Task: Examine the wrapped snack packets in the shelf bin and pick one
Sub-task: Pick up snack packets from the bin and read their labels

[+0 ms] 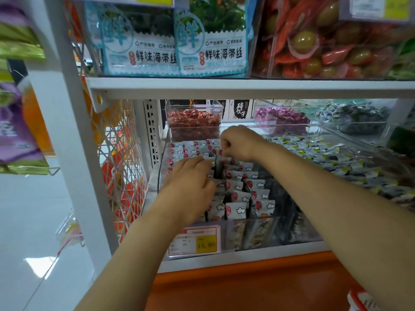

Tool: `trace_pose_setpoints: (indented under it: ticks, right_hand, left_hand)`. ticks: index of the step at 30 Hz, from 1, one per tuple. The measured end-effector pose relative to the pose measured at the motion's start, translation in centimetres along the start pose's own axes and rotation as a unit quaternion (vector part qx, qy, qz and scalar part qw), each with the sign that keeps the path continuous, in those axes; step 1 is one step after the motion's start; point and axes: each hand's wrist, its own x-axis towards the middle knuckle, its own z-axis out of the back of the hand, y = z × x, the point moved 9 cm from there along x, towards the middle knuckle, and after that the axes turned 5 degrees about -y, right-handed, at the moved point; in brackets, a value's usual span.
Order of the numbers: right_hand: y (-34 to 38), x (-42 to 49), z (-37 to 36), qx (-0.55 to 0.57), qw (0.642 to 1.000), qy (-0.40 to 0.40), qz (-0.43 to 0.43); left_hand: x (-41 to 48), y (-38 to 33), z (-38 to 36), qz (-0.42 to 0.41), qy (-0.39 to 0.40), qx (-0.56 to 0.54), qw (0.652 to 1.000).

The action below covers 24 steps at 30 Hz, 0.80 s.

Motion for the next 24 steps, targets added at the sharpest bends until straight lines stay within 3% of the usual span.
trace_pose_setpoints:
  ticks: [5,9,11,16,24]
  right_hand:
    - [-0.1,-4.0,4.3,0.046,0.987,-0.153,-0.009]
    - [-0.6,-9.9,7.8,0.086,0.934,-0.345,-0.042]
    - [-1.3,-12.5,8.4,0.158,0.906,-0.387,-0.067]
    - [-4.0,-15.3,5.7,0.462,0.807,-0.320,-0.179]
    - [-4.0,-15.3,2.6,0.728,0.617,-0.230,-0.193]
  left_hand:
    - [-0.3,0.1,1.2,0.048,-0.038,-0.099,0.993]
    - [-0.6,0.2,2.4,0.058,-0.099,-0.168,0.979]
    - [-0.8,0.1,2.5,0.064,-0.103,-0.219,0.968]
    - [-1.5,-0.5,1.4,0.093,-0.052,-0.362,0.926]
    - [-1.8,1.0,0.6,0.167,-0.063,-0.499,0.848]
